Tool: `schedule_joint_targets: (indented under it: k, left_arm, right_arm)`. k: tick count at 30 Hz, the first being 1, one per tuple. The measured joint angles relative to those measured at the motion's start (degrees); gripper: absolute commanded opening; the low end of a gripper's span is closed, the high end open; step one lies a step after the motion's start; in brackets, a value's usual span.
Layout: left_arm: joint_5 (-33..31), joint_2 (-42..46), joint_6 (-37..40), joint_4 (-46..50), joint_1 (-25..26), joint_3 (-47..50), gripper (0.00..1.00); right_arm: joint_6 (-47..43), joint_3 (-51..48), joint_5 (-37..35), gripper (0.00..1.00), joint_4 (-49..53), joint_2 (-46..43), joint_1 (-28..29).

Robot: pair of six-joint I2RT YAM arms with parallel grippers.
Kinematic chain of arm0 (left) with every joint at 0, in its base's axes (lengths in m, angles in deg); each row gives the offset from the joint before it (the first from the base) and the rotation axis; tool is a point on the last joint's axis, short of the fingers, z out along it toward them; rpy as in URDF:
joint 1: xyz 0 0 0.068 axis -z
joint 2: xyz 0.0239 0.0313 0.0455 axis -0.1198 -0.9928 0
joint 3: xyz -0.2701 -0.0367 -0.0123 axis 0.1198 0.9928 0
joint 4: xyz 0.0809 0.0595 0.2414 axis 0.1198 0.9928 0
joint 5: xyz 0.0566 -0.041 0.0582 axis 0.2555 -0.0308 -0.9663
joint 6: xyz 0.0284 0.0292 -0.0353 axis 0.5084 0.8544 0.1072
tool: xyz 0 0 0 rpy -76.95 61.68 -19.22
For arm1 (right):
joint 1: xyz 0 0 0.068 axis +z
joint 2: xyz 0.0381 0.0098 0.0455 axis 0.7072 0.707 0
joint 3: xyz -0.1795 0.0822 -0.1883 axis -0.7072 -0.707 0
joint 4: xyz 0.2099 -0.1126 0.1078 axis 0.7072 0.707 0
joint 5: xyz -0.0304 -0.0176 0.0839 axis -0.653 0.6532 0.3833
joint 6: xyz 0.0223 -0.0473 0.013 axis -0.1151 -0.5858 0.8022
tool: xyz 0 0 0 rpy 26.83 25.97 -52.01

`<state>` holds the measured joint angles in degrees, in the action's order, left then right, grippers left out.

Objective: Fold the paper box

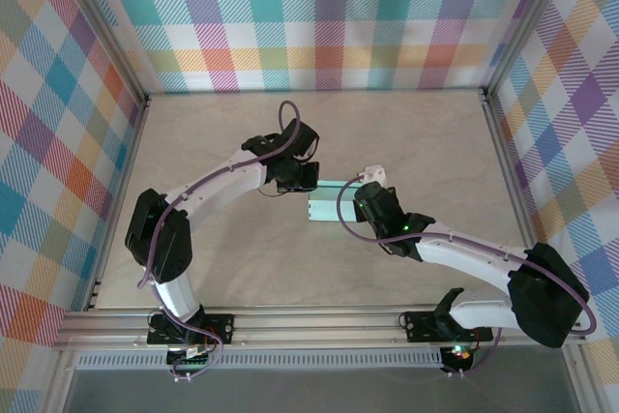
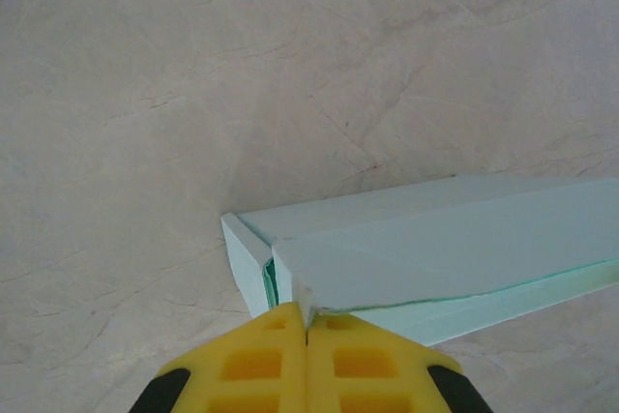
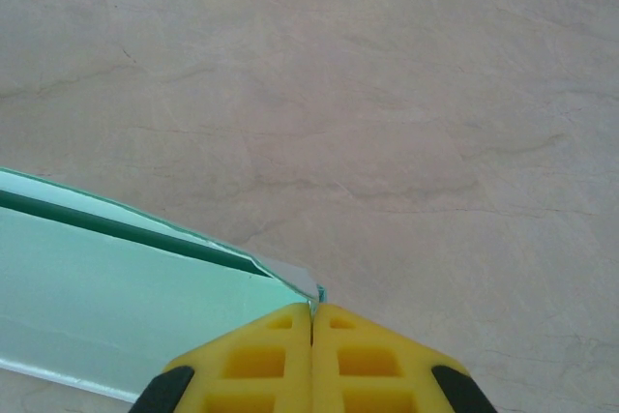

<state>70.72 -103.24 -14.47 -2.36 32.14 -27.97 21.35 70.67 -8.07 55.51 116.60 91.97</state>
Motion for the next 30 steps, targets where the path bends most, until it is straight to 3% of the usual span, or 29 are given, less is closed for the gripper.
schedule_joint_targets:
  k: [16,30]
  left_arm:
    - [1.0,1.8,0.0,-4.8,-0.8,4.0,0.00]
    - [-4.9,4.5,3.1,-8.9,1.5,8.7,0.00]
  right_arm:
    - [0.1,0.0,-0.2,0.00,-0.7,0.5,0.0]
    - [0.5,0.0,0.1,0.00,-1.1,0.8,0.1]
